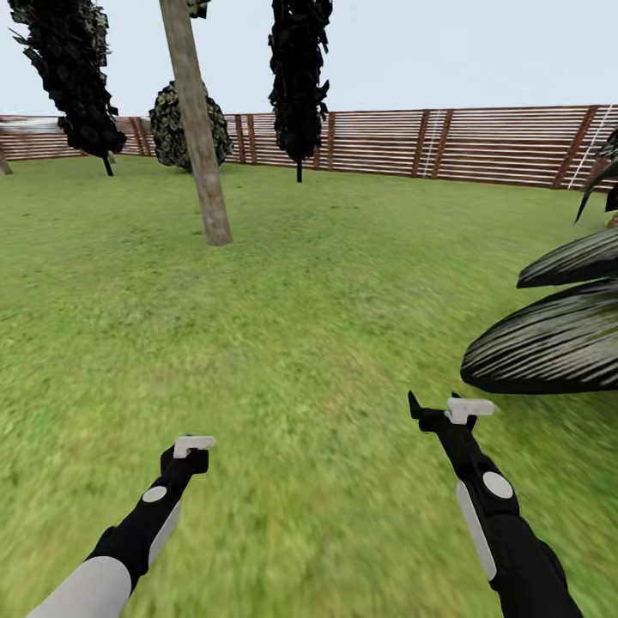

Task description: In the garden, pick up the pesticide atomizer on the floor and spray pesticide onto both trees until each tree trunk is fully covered.

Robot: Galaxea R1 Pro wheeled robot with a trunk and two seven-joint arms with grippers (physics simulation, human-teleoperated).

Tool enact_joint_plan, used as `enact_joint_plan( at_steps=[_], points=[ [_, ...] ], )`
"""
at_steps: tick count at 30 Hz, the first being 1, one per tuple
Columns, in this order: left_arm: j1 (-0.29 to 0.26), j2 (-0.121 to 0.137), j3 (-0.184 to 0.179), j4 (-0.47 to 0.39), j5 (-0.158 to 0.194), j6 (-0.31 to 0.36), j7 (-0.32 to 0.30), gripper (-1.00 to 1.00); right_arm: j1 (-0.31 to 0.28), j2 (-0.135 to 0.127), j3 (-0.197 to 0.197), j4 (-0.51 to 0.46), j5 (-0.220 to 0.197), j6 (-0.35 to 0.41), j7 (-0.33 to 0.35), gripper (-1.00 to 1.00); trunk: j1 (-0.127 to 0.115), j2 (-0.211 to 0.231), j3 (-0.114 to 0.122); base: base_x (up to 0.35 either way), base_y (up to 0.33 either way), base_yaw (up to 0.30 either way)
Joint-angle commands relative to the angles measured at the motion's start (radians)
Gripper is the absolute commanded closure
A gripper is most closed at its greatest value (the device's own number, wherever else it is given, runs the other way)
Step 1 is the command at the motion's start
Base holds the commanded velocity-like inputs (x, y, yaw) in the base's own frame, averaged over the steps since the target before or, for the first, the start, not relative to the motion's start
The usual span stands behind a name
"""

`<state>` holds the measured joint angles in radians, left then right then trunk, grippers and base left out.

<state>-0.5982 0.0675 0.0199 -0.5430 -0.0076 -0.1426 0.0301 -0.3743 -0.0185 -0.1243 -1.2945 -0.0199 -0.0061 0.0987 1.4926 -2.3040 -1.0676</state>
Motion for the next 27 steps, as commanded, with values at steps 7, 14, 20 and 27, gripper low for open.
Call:
enact_joint_plan(
  at_steps=[7, 14, 20, 27],
  points=[
    [0.0, 0.0, 0.0, 0.0, 0.0, 0.0, 0.0, 1.0, 0.0, 0.0, 0.0, 0.0, 0.0, 0.0, 0.0, -1.0, 0.0, 0.0, 0.011, 0.289, 0.194, 0.0],
    [0.0, 0.0, 0.0, 0.0, 0.0, 0.0, 0.0, 1.0, 0.0, 0.0, 0.0, 0.0, 0.0, 0.0, 0.0, -1.0, 0.0, 0.0, 0.022, 0.289, 0.194, 0.0],
    [0.0, 0.0, 0.0, 0.0, 0.0, 0.0, 0.0, 1.0, 0.0, 0.0, 0.0, 0.0, 0.0, 0.0, 0.0, -1.0, 0.0, 0.0, 0.031, 0.289, 0.194, 0.0],
    [0.001, 0.0, 0.0, 0.0, 0.0, 0.0, 0.0, 1.0, 0.0, 0.0, 0.0, 0.001, 0.0, 0.0, 0.001, -1.0, 0.0, 0.0, 0.042, 0.289, 0.194, 0.0]
  ],
)
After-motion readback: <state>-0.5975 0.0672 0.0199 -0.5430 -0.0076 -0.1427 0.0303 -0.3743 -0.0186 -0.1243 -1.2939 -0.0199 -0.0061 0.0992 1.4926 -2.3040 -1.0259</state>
